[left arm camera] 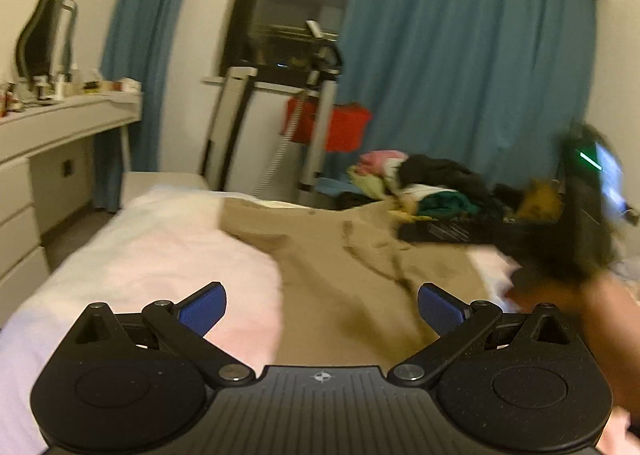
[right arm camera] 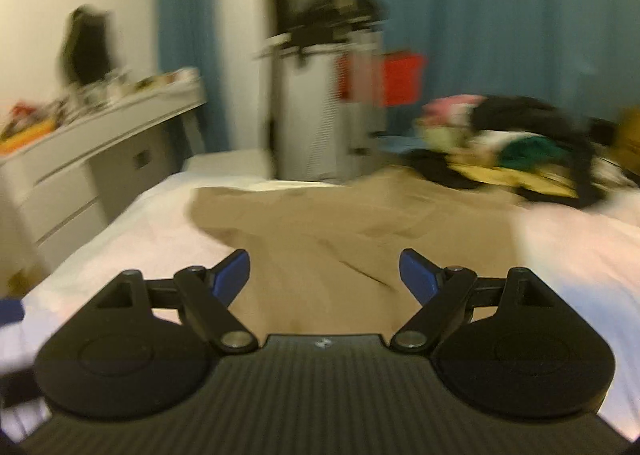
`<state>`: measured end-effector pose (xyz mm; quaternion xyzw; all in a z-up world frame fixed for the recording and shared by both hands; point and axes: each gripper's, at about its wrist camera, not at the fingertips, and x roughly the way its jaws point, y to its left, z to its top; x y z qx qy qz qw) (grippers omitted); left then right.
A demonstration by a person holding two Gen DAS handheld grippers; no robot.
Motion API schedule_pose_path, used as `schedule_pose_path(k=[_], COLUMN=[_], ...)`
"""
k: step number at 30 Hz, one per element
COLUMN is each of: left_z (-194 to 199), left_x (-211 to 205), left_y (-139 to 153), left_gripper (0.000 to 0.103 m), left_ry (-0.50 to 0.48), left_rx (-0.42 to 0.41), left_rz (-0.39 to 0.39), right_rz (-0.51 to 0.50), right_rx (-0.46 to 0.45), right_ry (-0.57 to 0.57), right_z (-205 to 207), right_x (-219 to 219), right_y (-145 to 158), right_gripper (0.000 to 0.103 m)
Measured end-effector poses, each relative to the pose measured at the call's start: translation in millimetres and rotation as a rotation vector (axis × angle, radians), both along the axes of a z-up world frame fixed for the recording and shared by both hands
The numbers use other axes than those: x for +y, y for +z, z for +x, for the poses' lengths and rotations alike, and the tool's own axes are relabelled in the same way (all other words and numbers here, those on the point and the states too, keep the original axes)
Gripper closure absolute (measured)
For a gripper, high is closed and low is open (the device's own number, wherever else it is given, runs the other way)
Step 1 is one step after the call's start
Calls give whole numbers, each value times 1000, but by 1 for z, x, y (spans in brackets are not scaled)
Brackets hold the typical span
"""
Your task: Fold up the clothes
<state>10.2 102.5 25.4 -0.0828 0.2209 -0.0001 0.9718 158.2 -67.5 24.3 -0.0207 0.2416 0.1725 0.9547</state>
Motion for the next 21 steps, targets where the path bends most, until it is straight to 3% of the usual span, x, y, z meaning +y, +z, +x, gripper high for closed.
schedule_pose_path(k=[3,7,11,13,14,15,16,17,21], left_z=[18,38,52,56,56,56,56,55,54], left_x=[23,51,68,72,72,73,72,71,58], left_y=[-20,-45,-59,-63,-64,-65,-65,-65,-62], left_gripper=[0,0,0,0,0,0,0,0,0], left_ry=[75,155,212,219,215,210,204,196,153], left_rx=[64,131,155,158,156,155,149,142,105], left_rz=[-68,-161,-205,-228,-237,-245,-244,-238,-221], right_rz=[-15,44,-57,-117,-124,-121,-123,-117,-31], right_rx=[22,88,106,95,92,91,87,70,-50], right_ry=[117,230,297,285,279,276,270,260,198], right_z=[56,119,156,167,171,174,175,174,161], right_x=[50,102,153,168,170,170,170,168,141], right_y=[-16,-47,-80,-92,-95,-98,-98,-95,-61], right_gripper=[20,20,20,36,36,55,82,93,94])
